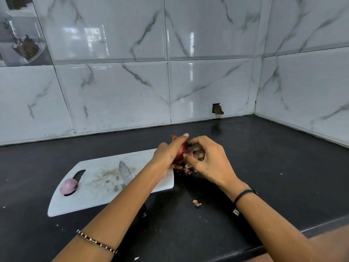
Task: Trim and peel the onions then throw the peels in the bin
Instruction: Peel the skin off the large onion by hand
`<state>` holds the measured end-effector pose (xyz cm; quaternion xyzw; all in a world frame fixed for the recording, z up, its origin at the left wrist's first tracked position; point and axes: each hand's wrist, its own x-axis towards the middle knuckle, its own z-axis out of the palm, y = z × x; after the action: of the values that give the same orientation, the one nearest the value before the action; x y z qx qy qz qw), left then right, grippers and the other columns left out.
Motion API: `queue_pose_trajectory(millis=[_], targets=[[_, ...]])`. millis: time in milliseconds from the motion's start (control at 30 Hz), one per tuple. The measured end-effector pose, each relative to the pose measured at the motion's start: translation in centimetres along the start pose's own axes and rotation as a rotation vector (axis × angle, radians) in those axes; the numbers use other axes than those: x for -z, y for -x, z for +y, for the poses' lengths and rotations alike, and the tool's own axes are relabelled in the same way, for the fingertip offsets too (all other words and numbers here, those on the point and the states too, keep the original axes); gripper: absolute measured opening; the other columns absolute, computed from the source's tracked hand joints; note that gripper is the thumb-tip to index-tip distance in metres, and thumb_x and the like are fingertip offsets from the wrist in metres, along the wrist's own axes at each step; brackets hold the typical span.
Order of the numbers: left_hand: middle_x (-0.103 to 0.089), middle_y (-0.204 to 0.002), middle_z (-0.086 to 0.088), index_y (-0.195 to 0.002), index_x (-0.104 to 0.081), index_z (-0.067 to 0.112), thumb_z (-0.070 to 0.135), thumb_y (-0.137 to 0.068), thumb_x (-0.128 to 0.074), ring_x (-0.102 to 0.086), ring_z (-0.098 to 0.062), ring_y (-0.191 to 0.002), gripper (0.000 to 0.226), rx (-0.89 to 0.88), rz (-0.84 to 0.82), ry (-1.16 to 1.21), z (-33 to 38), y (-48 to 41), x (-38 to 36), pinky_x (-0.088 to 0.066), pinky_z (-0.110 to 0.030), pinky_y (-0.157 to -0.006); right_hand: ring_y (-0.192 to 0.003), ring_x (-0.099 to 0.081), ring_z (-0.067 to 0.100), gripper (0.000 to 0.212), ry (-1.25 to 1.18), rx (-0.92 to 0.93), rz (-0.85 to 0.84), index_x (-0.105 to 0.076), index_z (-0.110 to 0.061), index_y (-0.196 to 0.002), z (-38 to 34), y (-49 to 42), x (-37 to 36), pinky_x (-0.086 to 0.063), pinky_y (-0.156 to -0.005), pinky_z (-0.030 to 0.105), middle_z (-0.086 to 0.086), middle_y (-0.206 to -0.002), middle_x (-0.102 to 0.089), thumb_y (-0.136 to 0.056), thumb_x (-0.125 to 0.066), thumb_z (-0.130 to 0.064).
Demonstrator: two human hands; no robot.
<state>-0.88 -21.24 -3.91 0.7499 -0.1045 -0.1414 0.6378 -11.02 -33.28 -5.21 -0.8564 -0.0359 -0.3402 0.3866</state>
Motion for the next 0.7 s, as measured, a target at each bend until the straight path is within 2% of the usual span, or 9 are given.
queue_pose_trajectory(millis=[200,333,433,500,600,667,700], targets=[[-0.074,-0.083,-0.012,-0.118,-0.065,0.003,0.075,-0.057,-0.08,-0.069,-0.016,-0.054,0.096,-0.006,-0.021,-0.028,-0.5,-0.5,1.6,-0.051,-0.024,-0.05,-0.088,-0.065,0.006,0.013,0.081,0.115,-0.011,-0.074,-0.015,-0.101,0.3,-0.3,-0.5,-0.053,-0.079,0.021,-0.008,-0.102,-0.066,-0.091,-0.075,-0.023],[-0.064,-0.066,-0.009,-0.11,-0.069,-0.002,0.073,-0.068,-0.077,-0.051,-0.015,-0.044,0.086,-0.017,-0.055,-0.034,-0.4,-0.6,2.2,-0.041,-0.023,-0.042,-0.084,-0.064,0.006,0.01,0.087,0.128,0.004,-0.072,-0.015,-0.099,0.2,-0.6,-0.7,-0.051,-0.075,0.019,-0.007,-0.095,-0.066,-0.098,-0.066,-0.022],[-0.061,-0.067,-0.01,-0.103,-0.072,0.0,0.074,-0.073,-0.072,-0.047,-0.015,-0.044,0.08,-0.007,-0.09,-0.053,-0.2,-0.4,2.3,-0.039,-0.023,-0.042,-0.08,-0.065,0.005,0.011,0.048,0.092,0.035,-0.07,-0.014,-0.096,0.0,-0.6,-0.7,-0.046,-0.068,0.01,-0.006,-0.089,-0.068,-0.1,-0.062,-0.02],[-0.062,-0.068,-0.009,-0.101,-0.073,0.002,0.074,-0.076,-0.071,-0.046,-0.014,-0.045,0.076,0.006,-0.104,-0.042,-0.1,-0.2,2.3,-0.039,-0.023,-0.042,-0.078,-0.066,0.004,0.011,0.048,0.081,0.059,-0.069,-0.013,-0.096,0.1,-0.8,-0.8,-0.046,-0.067,0.009,-0.005,-0.086,-0.069,-0.101,-0.061,-0.019],[-0.06,-0.063,-0.007,-0.104,-0.071,0.004,0.075,-0.078,-0.067,-0.044,-0.013,-0.043,0.075,0.036,-0.092,-0.038,0.0,0.0,2.3,-0.038,-0.021,-0.04,-0.073,-0.069,0.006,0.01,0.029,0.047,0.079,-0.066,-0.013,-0.098,0.6,-1.0,-1.0,-0.054,-0.066,0.019,-0.002,-0.084,-0.07,-0.101,-0.059,-0.017],[-0.059,-0.062,-0.007,-0.103,-0.072,0.004,0.077,-0.079,-0.065,-0.043,-0.012,-0.042,0.077,0.048,-0.091,-0.049,0.0,0.0,2.3,-0.037,-0.021,-0.04,-0.078,-0.07,0.007,0.009,0.046,0.032,0.095,-0.065,-0.014,-0.105,1.0,-1.0,-1.0,-0.058,-0.071,0.026,-0.003,-0.089,-0.07,-0.101,-0.058,-0.015],[-0.059,-0.062,-0.007,-0.101,-0.072,0.004,0.077,-0.079,-0.064,-0.043,-0.012,-0.042,0.077,0.055,-0.092,-0.051,0.0,0.1,2.3,-0.037,-0.021,-0.039,-0.082,-0.07,0.006,0.013,0.045,0.026,0.09,-0.065,-0.015,-0.111,1.0,-1.0,-1.0,-0.058,-0.074,0.025,-0.004,-0.094,-0.07,-0.1,-0.058,-0.014]])
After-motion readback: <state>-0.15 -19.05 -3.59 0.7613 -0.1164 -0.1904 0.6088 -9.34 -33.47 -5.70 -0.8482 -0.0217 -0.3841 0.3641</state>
